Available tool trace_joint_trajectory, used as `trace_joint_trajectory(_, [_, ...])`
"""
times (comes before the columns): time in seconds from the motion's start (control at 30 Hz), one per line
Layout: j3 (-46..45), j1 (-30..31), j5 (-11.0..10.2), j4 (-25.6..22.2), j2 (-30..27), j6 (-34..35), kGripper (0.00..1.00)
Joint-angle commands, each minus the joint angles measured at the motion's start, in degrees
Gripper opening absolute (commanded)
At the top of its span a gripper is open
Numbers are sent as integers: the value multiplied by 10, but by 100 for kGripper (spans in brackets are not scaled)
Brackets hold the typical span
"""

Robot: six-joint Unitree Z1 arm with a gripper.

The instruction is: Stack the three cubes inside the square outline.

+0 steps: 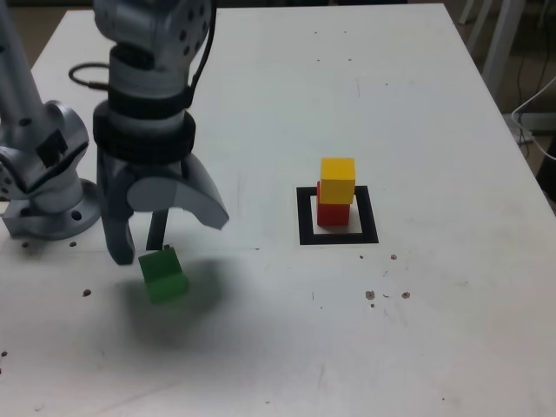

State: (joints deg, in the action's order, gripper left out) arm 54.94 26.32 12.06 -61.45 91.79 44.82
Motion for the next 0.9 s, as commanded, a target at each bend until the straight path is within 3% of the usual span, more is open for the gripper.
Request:
trace_joint_trajectory(0.0, [-10, 0, 4, 17, 1, -2, 100])
trace_joint_trajectory(0.57, [-72, 0, 8, 54, -4, 1, 99])
trace_joint_trajectory(0.87, [-75, 16, 29, 93, 10, -3, 93])
